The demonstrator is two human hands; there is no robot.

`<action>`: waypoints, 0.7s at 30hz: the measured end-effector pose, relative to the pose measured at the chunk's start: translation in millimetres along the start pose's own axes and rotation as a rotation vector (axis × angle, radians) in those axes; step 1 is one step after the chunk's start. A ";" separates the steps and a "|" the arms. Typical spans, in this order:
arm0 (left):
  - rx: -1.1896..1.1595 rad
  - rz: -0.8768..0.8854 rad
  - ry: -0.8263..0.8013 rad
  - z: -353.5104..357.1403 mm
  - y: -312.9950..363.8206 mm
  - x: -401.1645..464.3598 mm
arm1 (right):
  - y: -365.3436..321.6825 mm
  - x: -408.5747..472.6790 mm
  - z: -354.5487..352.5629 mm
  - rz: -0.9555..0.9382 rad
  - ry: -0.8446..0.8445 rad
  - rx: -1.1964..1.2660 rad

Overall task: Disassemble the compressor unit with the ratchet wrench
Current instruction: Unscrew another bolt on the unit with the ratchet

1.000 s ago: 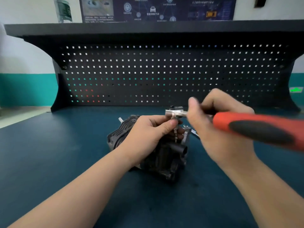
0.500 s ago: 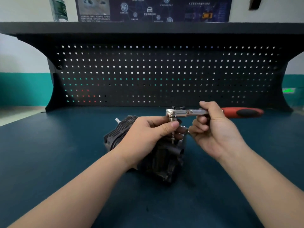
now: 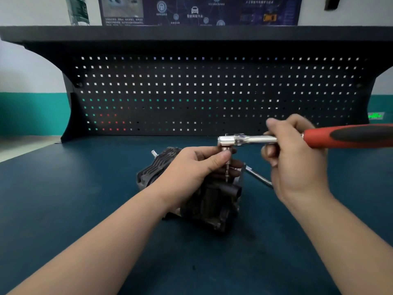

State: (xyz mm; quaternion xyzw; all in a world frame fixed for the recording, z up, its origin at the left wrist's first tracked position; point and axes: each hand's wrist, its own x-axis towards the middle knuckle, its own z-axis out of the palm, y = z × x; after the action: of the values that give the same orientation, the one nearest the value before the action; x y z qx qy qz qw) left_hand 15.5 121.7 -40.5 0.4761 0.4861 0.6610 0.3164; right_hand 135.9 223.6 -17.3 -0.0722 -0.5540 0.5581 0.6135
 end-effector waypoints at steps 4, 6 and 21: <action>-0.017 0.013 -0.002 2.0 0.5 1.2 | 18.5 10.2 -4.1 0.673 0.038 0.549; 0.015 0.042 0.018 3.6 -1.3 2.6 | 24.6 8.8 -5.0 0.775 0.035 0.621; -0.052 0.012 -0.098 -2.1 1.5 -1.6 | -1.9 -8.5 2.9 -0.275 -0.146 -0.121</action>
State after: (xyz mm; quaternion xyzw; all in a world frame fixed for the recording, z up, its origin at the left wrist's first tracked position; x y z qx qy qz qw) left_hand 14.2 119.1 -39.7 0.5025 0.4499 0.6511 0.3481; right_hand 136.9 214.9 -19.9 0.0080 -0.6344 0.4383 0.6367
